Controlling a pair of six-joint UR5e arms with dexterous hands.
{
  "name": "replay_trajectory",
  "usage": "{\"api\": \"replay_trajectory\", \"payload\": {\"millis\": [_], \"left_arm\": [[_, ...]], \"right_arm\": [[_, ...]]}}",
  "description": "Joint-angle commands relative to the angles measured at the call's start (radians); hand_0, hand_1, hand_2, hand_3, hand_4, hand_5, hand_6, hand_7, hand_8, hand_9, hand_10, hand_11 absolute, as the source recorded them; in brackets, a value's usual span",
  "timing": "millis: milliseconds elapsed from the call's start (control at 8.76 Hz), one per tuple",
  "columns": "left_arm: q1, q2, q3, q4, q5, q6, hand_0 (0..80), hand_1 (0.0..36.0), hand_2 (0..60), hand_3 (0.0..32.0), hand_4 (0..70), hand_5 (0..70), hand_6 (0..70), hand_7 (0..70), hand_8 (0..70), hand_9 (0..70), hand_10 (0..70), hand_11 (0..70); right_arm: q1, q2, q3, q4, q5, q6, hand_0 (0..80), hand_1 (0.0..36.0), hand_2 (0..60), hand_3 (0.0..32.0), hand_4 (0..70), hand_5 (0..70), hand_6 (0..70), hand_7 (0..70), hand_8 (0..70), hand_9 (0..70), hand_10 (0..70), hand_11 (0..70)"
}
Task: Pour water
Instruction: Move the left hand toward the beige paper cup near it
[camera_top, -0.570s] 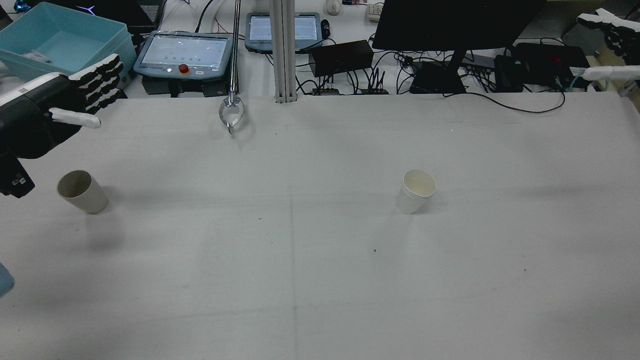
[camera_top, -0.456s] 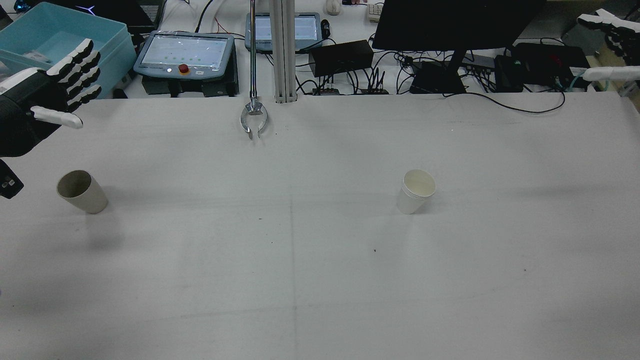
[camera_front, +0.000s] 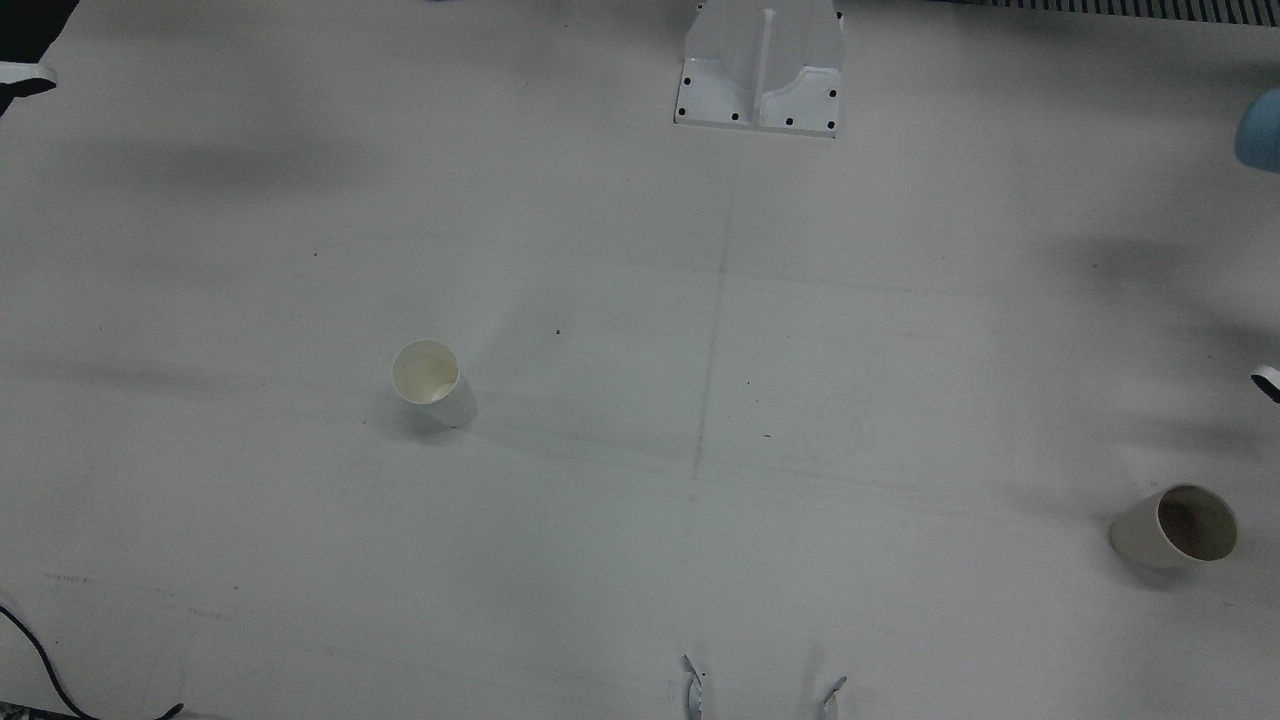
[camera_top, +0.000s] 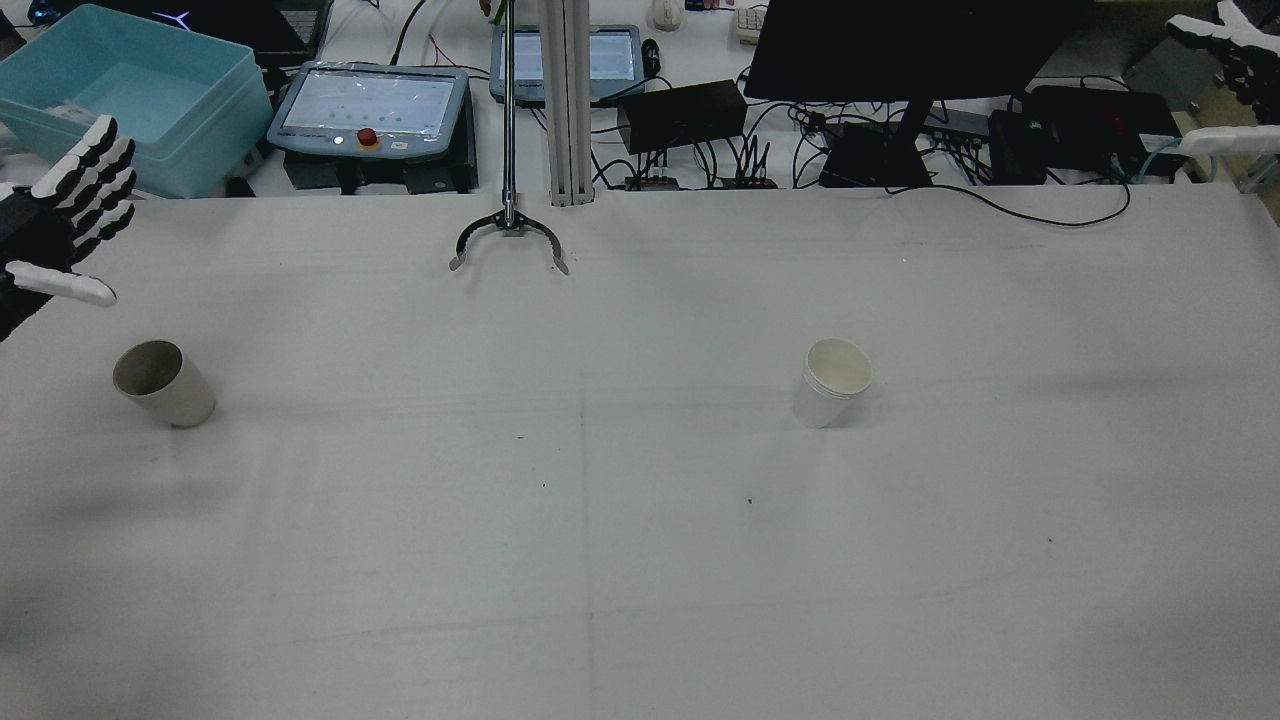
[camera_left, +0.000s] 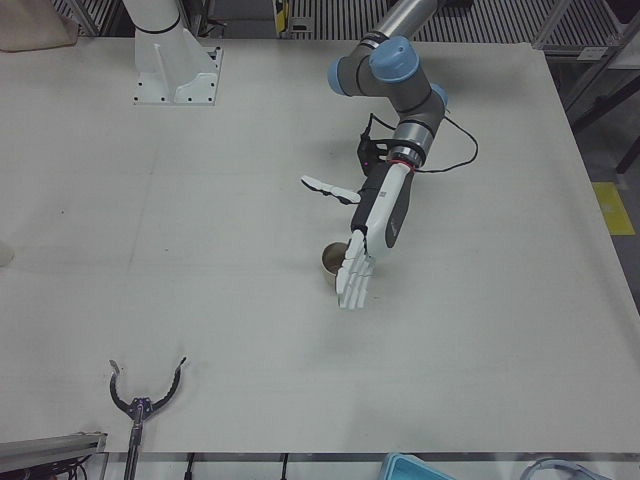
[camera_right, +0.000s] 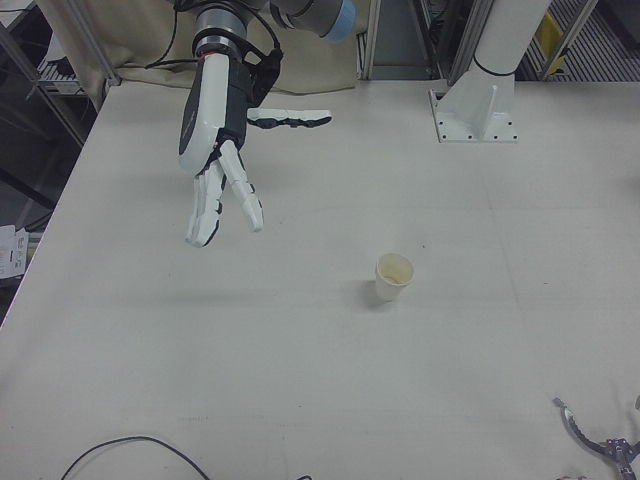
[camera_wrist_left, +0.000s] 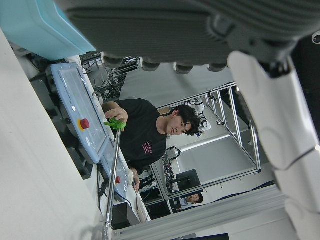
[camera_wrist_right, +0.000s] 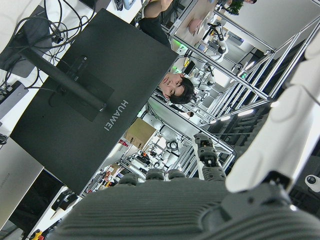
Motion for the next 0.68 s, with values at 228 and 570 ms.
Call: {"api": "replay_trajectory", "payload": {"millis": [228,570], "left_arm": [[0.028,0.049,0.242,-0.299,0.003,0.119,47.0,11.2,0.0,14.2,0.0,0.0,0.0,0.0,0.0,1.5,0.0,1.3],[0.082,0.045,0.353,-0.413,-0.005,0.154,47.2,11.2,0.0,15.0,0.0,0.0,0.0,0.0,0.0,1.2,0.0,1.4]], "right_arm": [[0.002,-0.001,0.002,0.001,-0.001,-0.007,43.8,8.0,2.0,0.0,6.2,4.0,1.9,1.3,1.5,0.4,0.0,0.0],[-0.002,-0.003,0.000,-0.001,-0.001,-0.008,44.1,8.1,1.6,0.0,6.3,4.2,2.0,1.7,1.5,0.2,0.0,0.0]]}}
